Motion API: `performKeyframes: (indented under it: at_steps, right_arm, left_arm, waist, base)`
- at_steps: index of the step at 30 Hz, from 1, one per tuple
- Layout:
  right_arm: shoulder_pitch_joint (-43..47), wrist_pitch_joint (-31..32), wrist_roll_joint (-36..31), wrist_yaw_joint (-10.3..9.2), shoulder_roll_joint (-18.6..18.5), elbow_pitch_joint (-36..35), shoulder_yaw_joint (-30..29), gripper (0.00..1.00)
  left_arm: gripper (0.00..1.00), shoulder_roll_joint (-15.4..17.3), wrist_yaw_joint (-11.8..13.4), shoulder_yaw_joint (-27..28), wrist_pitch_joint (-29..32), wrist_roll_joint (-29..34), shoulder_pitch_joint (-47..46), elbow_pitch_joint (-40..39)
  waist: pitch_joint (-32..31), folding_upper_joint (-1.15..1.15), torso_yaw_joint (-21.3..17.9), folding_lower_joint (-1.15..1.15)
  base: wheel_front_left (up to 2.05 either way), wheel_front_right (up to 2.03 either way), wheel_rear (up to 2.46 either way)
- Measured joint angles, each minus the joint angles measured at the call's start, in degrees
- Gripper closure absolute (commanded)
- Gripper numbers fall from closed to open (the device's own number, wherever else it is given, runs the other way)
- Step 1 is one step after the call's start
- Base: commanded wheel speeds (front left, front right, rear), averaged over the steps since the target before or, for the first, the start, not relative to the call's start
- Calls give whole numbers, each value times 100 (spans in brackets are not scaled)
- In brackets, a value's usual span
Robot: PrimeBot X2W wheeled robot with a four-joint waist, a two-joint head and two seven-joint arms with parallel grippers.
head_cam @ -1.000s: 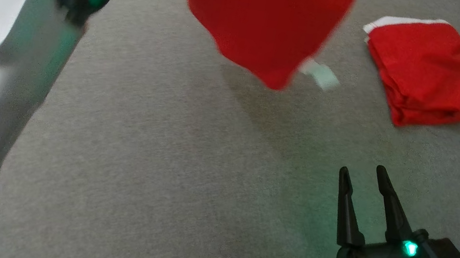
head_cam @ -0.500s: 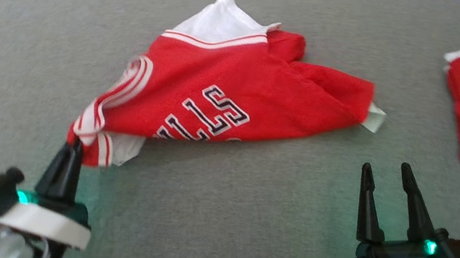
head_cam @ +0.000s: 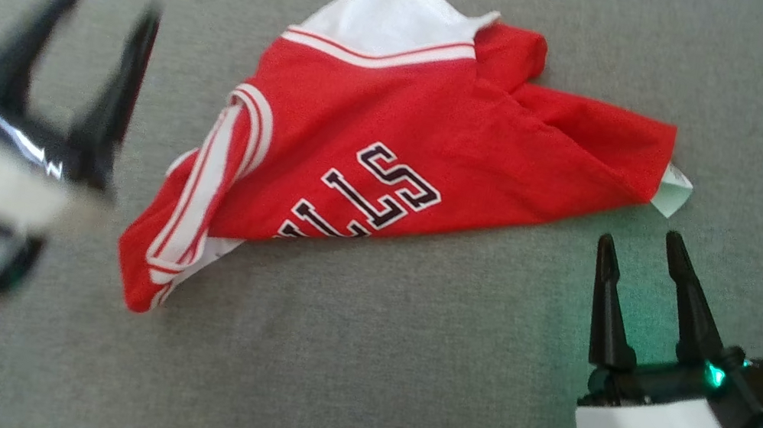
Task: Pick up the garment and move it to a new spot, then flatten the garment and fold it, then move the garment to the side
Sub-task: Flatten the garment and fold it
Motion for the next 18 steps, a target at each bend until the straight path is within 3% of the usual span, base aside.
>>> performKeyframes:
  at_steps: [3,5,10,18]
  right_arm:
    - [-151,0,0,1,0,-19,64,0]
    - [-253,0,1,1,-1,-25,118,0]
    - [-480,0,75,1,-2,-102,261,0]
    - [-703,-1,332,1,-2,-209,447,0]
  left_arm:
    - [0,214,-47,-396,709,-97,-1172,-160]
    - [0,322,-48,-940,1236,-289,-1891,-107]
    - [0,455,-92,-2139,2217,-1179,-3386,537]
    - [0,821,-93,-3611,3241,-1912,-4612,1916]
  waist:
    - [191,0,-115,0]
    - [314,0,-232,1]
    - [645,0,-618,1]
    - [1189,0,-1356,1]
  base:
    - [0,0,0]
    - [0,0,0]
    - [0,0,0]
    - [0,0,0]
